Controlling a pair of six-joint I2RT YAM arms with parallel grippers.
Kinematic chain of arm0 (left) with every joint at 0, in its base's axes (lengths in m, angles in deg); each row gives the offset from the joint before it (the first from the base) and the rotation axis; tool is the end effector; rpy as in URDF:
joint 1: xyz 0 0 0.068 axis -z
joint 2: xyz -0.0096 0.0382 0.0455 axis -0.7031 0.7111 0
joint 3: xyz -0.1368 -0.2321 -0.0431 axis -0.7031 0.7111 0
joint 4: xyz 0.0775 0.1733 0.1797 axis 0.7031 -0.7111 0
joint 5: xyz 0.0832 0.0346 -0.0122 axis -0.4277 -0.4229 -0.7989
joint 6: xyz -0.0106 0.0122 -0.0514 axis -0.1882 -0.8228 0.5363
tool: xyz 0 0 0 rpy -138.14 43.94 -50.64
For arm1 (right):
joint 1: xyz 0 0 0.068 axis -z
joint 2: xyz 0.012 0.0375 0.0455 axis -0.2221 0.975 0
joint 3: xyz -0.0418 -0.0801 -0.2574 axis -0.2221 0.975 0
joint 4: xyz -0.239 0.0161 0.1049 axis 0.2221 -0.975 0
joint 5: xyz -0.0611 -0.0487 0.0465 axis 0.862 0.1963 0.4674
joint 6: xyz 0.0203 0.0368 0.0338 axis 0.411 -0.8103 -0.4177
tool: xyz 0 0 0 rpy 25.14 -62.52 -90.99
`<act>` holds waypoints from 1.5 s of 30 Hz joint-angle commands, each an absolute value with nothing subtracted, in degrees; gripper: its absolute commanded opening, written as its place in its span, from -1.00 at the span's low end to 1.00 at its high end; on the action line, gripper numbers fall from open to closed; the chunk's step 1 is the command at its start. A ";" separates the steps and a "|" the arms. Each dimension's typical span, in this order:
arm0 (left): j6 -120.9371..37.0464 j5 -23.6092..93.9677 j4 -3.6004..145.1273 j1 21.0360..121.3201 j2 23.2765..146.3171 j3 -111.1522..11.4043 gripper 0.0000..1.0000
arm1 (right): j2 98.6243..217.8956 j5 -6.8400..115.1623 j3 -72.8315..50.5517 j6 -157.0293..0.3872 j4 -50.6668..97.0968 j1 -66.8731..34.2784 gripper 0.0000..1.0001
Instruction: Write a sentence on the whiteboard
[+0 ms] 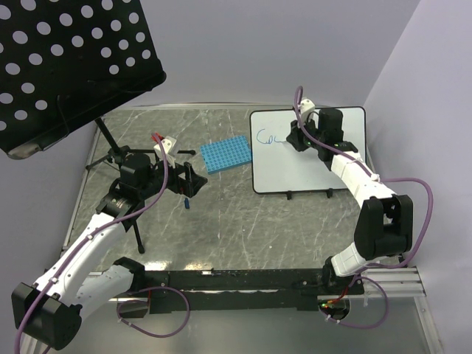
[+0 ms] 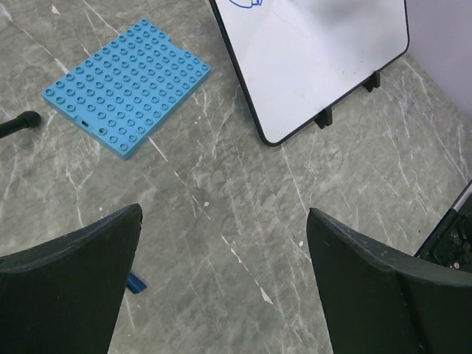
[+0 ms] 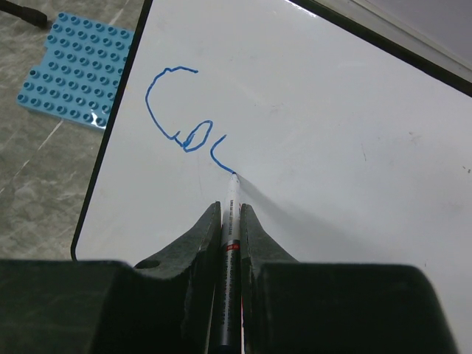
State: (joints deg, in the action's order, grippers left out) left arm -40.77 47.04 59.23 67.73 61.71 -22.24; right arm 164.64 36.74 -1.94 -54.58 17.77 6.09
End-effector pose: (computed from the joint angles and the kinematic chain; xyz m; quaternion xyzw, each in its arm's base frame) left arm 0.1904 -0.0944 0.3169 0.1744 0.7801 -0.3134 0.5127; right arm 0.3490 0.0564 0.2969 -0.2817 0.7917 0.1392 0.5240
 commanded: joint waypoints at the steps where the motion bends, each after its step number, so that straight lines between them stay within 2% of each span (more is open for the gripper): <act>1: -41.04 48.01 60.22 67.53 60.63 -22.44 0.94 | 163.66 37.89 -4.06 -56.38 20.47 6.68 -1.00; 15: -40.96 48.10 60.31 67.53 60.89 -22.53 0.94 | 163.22 41.06 -2.13 -58.41 26.71 5.71 -1.00; 30: -41.04 48.19 60.22 67.53 60.45 -22.44 0.94 | 164.63 35.52 -5.73 -55.25 17.67 5.89 -1.00; 45: -41.04 48.36 60.22 67.53 60.19 -22.44 0.93 | 164.28 34.12 -5.47 -54.45 15.37 7.82 -1.00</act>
